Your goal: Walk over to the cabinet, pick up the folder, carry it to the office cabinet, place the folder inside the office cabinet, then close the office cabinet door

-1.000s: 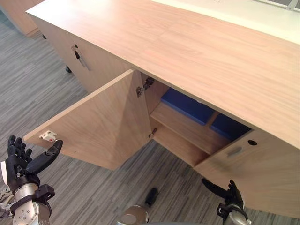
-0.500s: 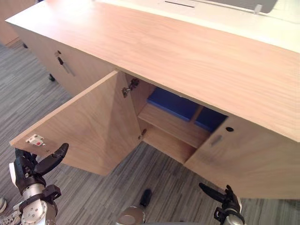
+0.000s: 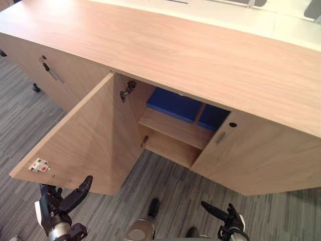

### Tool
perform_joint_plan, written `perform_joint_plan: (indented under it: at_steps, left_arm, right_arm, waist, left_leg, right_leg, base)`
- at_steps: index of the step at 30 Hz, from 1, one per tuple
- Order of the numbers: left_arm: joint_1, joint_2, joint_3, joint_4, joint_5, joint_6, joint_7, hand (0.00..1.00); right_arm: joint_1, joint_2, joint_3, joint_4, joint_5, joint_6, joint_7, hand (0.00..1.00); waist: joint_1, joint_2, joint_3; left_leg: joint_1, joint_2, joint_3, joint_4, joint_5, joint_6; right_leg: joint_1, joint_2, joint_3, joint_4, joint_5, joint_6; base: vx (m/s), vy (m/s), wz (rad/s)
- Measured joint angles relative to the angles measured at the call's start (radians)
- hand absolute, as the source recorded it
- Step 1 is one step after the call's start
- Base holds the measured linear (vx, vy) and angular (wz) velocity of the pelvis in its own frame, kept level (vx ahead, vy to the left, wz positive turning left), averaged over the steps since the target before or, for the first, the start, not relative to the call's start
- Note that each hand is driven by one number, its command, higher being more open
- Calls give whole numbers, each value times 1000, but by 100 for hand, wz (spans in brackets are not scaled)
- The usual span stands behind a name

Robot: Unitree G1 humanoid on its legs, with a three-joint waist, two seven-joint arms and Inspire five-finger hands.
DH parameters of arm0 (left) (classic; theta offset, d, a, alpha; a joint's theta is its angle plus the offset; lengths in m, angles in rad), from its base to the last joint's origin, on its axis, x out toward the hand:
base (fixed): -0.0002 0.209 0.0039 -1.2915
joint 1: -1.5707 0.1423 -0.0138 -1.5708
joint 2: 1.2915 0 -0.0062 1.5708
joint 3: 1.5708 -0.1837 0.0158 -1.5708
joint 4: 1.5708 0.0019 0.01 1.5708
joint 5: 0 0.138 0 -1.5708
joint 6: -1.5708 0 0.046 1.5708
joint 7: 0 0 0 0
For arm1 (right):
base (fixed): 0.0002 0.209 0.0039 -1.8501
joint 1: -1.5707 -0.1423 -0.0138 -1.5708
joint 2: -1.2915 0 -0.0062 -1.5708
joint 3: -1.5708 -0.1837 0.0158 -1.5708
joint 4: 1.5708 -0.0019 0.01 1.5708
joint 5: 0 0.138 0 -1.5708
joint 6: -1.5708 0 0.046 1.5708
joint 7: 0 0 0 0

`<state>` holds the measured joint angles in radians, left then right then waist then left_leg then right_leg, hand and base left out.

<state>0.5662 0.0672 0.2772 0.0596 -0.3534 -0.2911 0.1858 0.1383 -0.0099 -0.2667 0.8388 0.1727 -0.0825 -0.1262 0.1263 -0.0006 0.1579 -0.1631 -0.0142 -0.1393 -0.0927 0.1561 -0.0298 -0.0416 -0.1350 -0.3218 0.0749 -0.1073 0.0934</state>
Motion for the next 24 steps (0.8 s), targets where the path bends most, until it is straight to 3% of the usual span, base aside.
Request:
perform_joint_plan:
  at_steps: [7,11,15,17,19,24]
  left_arm:
    - [-4,-12,-65,97,40,74,50,100]
    - [-16,-28,-157,148,51,116,103,100]
    - [-57,-2,-315,275,80,188,120,100]
    - [-78,70,-380,290,85,208,71,100]
    - [-218,193,-499,324,186,215,23,100]
    - [-489,162,-586,383,238,223,9,100]
  right_arm:
    - [-14,-9,33,-1,-1,-2,-21,100]
    - [-17,-5,41,-1,-1,-2,-27,100]
    - [-25,-3,83,-3,-1,-2,-34,100]
    - [-36,3,88,-6,-2,-2,-34,100]
    - [-50,9,88,-4,-2,-2,-35,100]
    - [-52,7,97,-6,-1,-7,-35,100]
  waist:
    - [-9,-1,29]
    - [-25,-2,48]
    - [-74,-7,59]
    - [-98,-10,63]
    - [-127,-15,66]
    - [-174,-20,72]
  left_leg:
    - [-21,17,93,1,0,0]
    - [-26,16,123,4,-2,2]
    - [-30,16,162,5,-4,5]
    - [-29,22,180,5,-6,8]
    - [-17,30,198,5,-4,6]
    - [-17,43,249,5,-13,6]
  right_leg:
    - [-78,15,112,12,23,1]
    - [-107,14,156,34,23,0]
    - [-134,14,202,41,21,-14]
    - [-142,21,211,40,29,-37]
    - [-140,27,224,40,43,-59]
    - [-142,32,239,-5,74,-61]
  base:
    - [-62,14,-43]
    - [-28,19,-19]
    - [-11,28,-27]
    - [9,-3,-31]
    - [5,-9,-26]
    - [13,0,-35]
